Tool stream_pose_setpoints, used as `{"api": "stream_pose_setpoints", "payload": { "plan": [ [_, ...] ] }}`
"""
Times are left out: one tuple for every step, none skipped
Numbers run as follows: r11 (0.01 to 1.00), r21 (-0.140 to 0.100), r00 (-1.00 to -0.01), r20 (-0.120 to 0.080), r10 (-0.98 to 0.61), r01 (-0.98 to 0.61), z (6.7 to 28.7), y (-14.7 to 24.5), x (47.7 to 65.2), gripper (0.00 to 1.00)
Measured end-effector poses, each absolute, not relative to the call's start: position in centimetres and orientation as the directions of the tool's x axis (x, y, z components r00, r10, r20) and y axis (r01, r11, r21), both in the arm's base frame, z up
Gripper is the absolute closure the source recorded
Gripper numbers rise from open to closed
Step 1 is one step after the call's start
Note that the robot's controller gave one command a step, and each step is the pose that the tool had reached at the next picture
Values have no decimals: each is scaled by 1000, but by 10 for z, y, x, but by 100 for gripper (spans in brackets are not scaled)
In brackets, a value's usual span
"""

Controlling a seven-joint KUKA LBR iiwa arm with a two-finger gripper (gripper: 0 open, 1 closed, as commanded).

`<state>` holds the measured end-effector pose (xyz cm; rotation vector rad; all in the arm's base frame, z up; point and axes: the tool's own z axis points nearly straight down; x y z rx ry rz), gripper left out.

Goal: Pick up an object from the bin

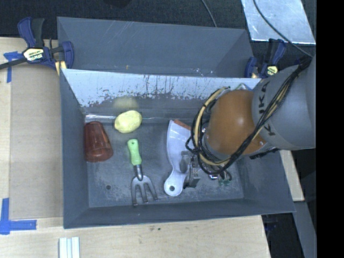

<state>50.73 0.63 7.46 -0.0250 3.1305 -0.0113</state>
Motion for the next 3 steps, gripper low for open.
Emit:
{"api": "stream_pose_setpoints", "payload": {
  "plan": [
    [1000, -6, -1000, -18, -10, -10, 126, 15, 503, 100],
    [1000, -7, -1000, -10, -24, -24, 88, 17, 498, 100],
    [1000, -8, -1000, -3, -20, -20, 115, 18, 497, 100]
  ]
}}
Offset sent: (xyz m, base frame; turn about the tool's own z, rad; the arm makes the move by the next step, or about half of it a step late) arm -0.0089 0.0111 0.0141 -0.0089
